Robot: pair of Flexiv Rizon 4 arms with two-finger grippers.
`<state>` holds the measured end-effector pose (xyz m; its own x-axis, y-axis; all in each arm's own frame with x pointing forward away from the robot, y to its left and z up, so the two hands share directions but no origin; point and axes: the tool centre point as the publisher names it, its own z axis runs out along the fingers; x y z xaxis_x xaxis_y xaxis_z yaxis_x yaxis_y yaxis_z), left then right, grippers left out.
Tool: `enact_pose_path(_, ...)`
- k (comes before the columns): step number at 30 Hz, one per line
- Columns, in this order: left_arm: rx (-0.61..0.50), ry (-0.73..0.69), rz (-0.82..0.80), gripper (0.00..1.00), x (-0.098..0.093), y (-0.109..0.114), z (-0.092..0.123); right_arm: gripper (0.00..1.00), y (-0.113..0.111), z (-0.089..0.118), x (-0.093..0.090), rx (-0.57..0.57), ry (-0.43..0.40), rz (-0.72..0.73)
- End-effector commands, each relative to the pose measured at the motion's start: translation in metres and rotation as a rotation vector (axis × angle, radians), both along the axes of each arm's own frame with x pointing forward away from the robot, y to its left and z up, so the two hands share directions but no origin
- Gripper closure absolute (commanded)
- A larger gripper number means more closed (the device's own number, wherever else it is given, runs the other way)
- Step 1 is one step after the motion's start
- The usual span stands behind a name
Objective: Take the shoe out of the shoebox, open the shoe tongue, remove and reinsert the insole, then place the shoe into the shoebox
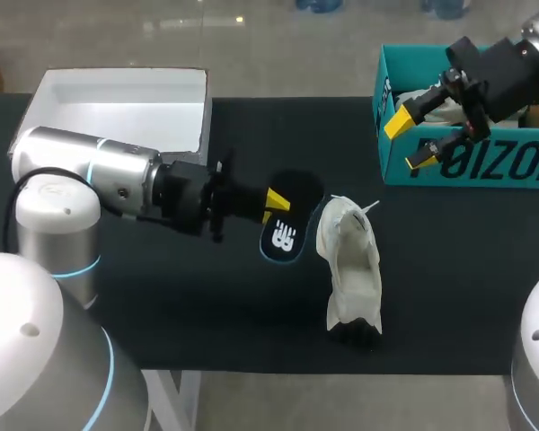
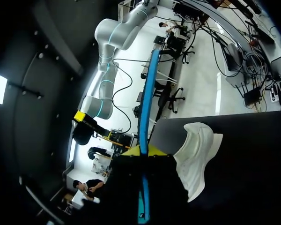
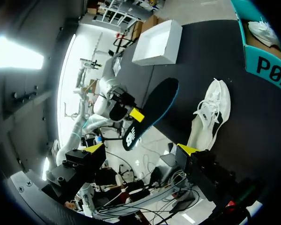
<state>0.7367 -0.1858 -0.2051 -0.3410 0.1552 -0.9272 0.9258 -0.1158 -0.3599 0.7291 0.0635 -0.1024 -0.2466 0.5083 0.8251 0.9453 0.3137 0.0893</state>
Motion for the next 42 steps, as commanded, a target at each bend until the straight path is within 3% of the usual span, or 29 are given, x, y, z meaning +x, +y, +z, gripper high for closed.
enact_pose_path(1,-0.005,-0.003,0.01,1.0,-0.005,0.012,0.002,0.0,-0.001,0.003,-0.015,-0.197,-0.049,0.064)
enact_pose_path(3,-0.007,-0.002,0.015,1.0,-0.004,0.015,0.002,0.0,-0.004,0.001,-0.029,-0.222,-0.131,0.136)
enact_pose_path(13,-0.008,0.002,0.019,1.0,-0.003,0.022,-0.001,0.0,-0.026,-0.014,-0.086,-0.356,-0.282,0.164)
enact_pose_path(19,-0.004,0.003,0.014,1.0,-0.003,0.02,-0.004,0.0,-0.041,-0.012,-0.106,-0.419,-0.338,0.138)
enact_pose_path(27,0.007,0.013,-0.011,1.0,-0.005,0.011,-0.007,0.0,-0.065,-0.005,-0.118,-0.471,-0.365,0.061)
enact_pose_path(42,0.027,0.033,-0.038,1.0,-0.007,-0.003,-0.011,0.0,-0.077,0.003,-0.116,-0.484,-0.385,-0.005)
